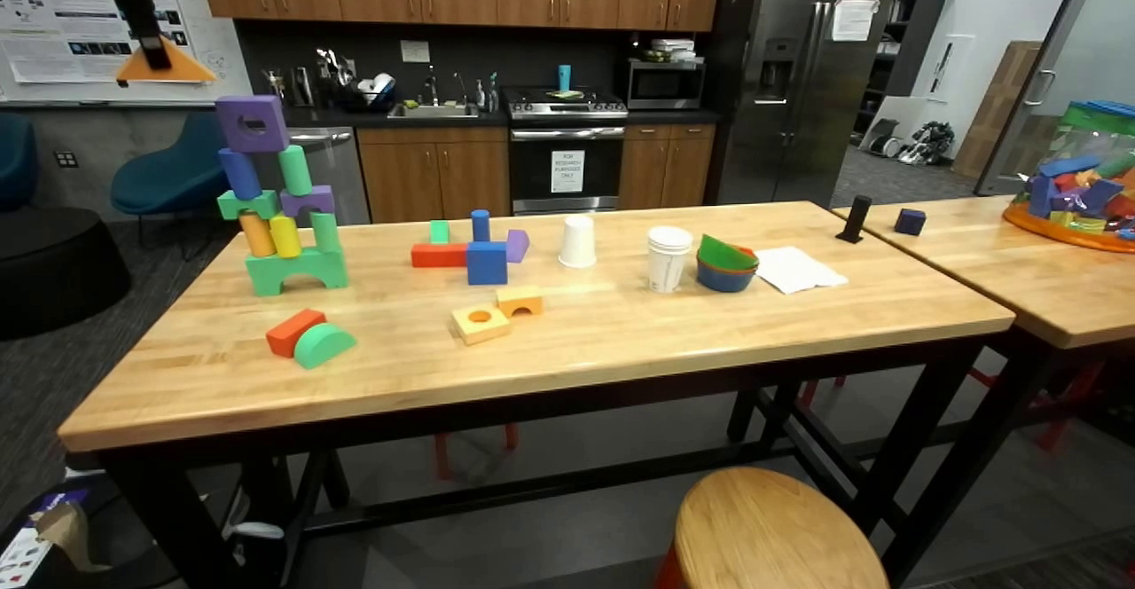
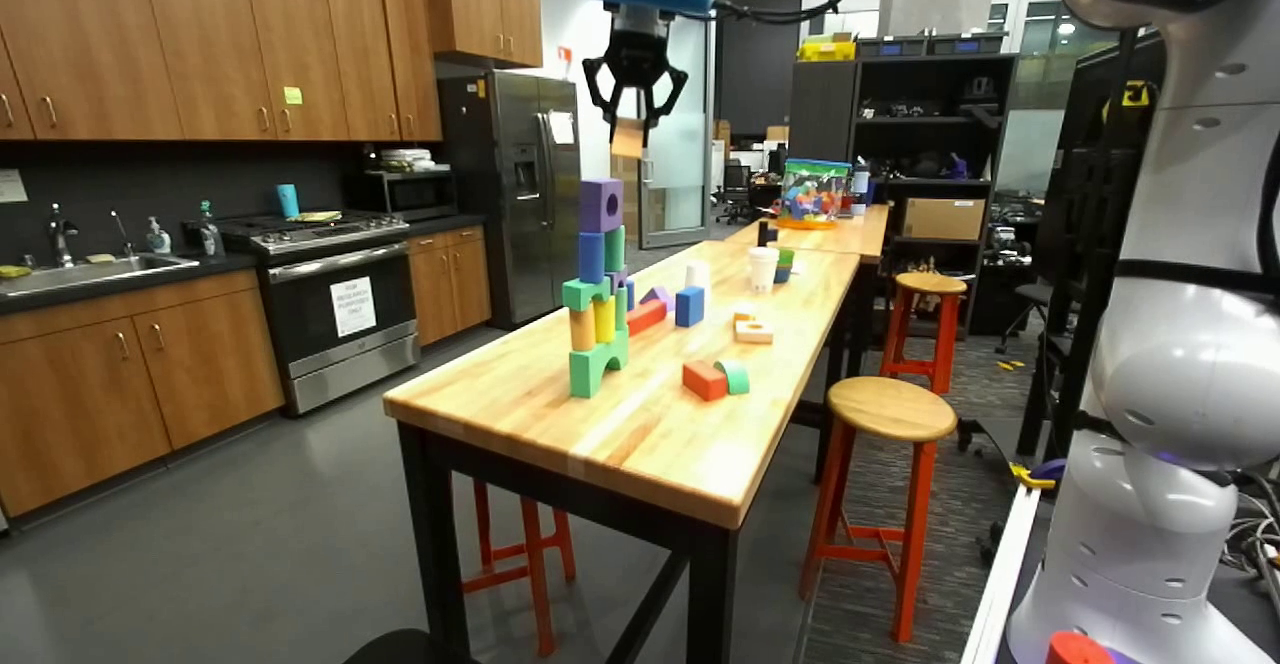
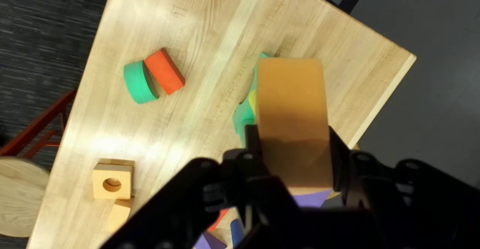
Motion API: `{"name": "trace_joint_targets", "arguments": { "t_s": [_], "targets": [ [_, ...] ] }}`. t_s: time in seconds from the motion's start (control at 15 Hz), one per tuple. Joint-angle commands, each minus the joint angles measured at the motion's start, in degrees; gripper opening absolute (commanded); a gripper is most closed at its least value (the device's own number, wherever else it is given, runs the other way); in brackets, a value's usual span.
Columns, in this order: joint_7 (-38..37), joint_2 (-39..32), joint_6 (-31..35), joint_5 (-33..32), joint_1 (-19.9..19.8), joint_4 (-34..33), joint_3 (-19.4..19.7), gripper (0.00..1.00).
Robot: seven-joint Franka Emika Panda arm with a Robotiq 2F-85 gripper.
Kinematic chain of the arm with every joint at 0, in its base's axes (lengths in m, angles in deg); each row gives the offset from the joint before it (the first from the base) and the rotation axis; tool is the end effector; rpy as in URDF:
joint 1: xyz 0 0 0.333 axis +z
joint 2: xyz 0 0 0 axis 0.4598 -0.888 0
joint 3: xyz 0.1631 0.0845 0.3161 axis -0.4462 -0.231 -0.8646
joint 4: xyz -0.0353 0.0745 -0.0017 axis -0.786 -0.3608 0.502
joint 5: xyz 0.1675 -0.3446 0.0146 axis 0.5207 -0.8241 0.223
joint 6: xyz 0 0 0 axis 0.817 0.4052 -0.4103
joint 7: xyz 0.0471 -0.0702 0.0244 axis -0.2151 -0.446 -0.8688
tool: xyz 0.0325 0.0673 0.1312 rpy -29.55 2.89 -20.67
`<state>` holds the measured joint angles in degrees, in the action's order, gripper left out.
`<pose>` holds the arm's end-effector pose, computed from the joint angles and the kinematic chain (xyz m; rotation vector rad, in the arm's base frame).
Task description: Put the triangular block on top of the stack
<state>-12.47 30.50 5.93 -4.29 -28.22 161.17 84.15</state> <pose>0.5523 0.0304 0.6803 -2.7636 1.2784 -0.1663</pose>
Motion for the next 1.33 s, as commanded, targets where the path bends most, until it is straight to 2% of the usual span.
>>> {"name": "trace_joint_targets", "arguments": {
  "t_s": [0.0,0.2,0.27,0.87,1.27],
  "targets": [
    [0.0,-0.1,-0.3,0.0,0.8,-0.4,0.8,0.41],
    [0.0,-0.1,-0.3,0.0,0.8,-0.4,0.8,0.41],
    [-0.4,-0.3,-0.5,-0.4,0.8,-0.7,0.8,0.16],
    [0.6,-5.7,-2.8,-4.5,1.0,-8.4,1.6,0.16],
    [0.2,-11.5,-9.3,-6.6,2.5,-16.6,1.8,0.16]
  ]
}}
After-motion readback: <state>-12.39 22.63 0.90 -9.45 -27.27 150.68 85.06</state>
